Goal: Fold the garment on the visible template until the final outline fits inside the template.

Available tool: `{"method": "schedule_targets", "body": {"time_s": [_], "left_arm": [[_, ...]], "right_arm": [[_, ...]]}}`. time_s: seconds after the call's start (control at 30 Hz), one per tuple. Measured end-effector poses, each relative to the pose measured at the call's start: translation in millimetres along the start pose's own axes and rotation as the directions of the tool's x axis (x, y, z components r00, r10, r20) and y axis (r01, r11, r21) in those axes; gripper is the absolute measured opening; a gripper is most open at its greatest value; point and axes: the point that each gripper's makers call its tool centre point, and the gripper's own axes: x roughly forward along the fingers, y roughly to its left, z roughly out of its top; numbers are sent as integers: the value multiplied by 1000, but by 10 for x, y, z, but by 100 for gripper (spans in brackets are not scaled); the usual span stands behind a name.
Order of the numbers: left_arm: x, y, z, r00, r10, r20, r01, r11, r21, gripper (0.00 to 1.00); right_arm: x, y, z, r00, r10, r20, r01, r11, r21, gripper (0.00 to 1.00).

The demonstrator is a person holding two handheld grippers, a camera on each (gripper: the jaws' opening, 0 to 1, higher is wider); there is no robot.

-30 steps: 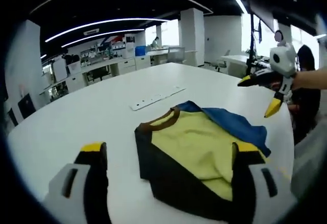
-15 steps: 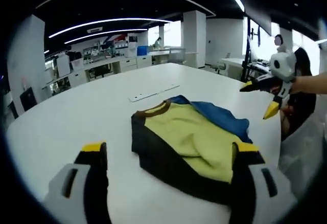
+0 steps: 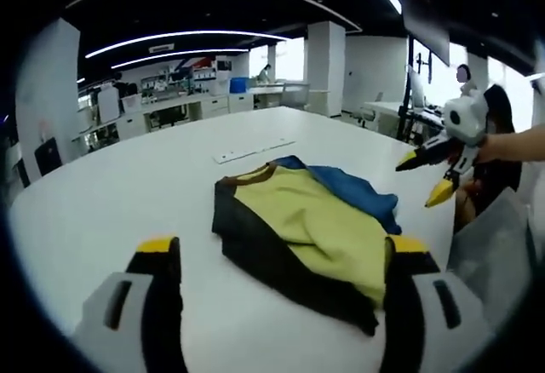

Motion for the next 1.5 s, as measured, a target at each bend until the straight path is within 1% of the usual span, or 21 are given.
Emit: {"method": "schedule_targets", "body": {"time_s": [0.07, 0.13, 0.17, 0.27, 0.37, 0.47, 0.5, 0.63, 0.7, 0.87, 0.9, 1.03, 1.1, 1.2, 1.3, 1.33, 1.37, 1.4, 1.43, 1.47, 1.5], "left_arm": [[-30, -9, -29, 1000, 1, -2, -1, 1000, -10, 96], [-56, -43, -34, 1000, -3, 3, 4, 1000, -23, 96], [-72, -60, -39, 1000, -7, 4, 7, 1000, -24, 96], [-117, -106, -46, 1000, -4, 1, 4, 1000, -10, 96], [-142, -99, -34, 1000, -10, 3, 10, 1000, -21, 96], [-164, -93, -44, 1000, -8, -4, 8, 1000, -13, 95], [-176, -96, -49, 1000, -8, -4, 8, 1000, -14, 95], [-199, -99, -90, 1000, -6, -10, 6, 1000, -26, 95], [-212, -78, -142, 1000, -4, -17, 3, 999, -37, 94], [-221, -66, -191, 1000, 0, -30, -2, 999, -50, 94], [-220, -72, -192, 1000, 0, -30, -1, 999, -52, 94], [-212, -84, -211, 999, -3, -37, 1, 999, -54, 94], [-199, -96, -215, 999, -4, -35, 2, 998, -59, 94], [-178, -107, -238, 999, -6, -37, 4, 998, -64, 93], [-164, -142, -235, 999, -11, -34, 9, 997, -71, 93], [-160, -145, -243, 999, -12, -34, 10, 997, -72, 93], [-156, -151, -247, 999, -13, -33, 11, 997, -74, 93], [-153, -147, -253, 999, -13, -31, 11, 997, -76, 93], [-152, -147, -254, 1000, -13, -29, 10, 997, -79, 93], [-151, -147, -256, 1000, -13, -27, 10, 997, -81, 93], [-151, -144, -262, 1000, -12, -27, 10, 997, -83, 92]], "right_arm": [[25, 83, -46, 999, 24, -26, -24, 1000, -5, 52], [79, 158, -137, 998, 48, -47, -48, 999, 6, 51], [94, 193, -146, 997, 57, -56, -56, 998, 6, 50], [163, 266, -239, 993, 78, -89, -78, 997, 2, 44], [260, 254, -343, 991, 84, -108, -82, 996, 18, 41], [349, 220, -398, 988, 89, -129, -87, 996, 22, 34], [390, 218, -442, 984, 95, -150, -92, 995, 21, 30], [501, 174, -568, 975, 71, -209, -74, 997, -7, 25], [565, 166, -559, 976, 71, -204, -73, 997, -3, 23], [669, 135, -510, 978, 31, -206, -35, 999, -14, 13], [683, 101, -533, 976, 16, -218, -22, 999, -26, 12], [737, 127, -573, 971, 19, -240, -31, 998, -46, 11], [741, 58, -589, 970, -21, -242, -4, 995, -102, 6], [728, 53, -592, 970, -21, -243, 4, 998, -69, 4], [710, 26, -595, 969, -44, -244, 19, 994, -104, 0], [704, 25, -591, 969, -40, -243, 19, 996, -88, 0], [706, 65, -574, 974, -14, -226, 11, 1000, -15, 0], [691, 100, -562, 976, 9, -217, -2, 999, 34, 0], [668, 105, -534, 978, 12, -208, 4, 997, 75, 0], [623, 90, -476, 984, 3, -180, 11, 997, 75, 0], [579, 82, -462, 984, 3, -177, 10, 997, 75, 0]]}}
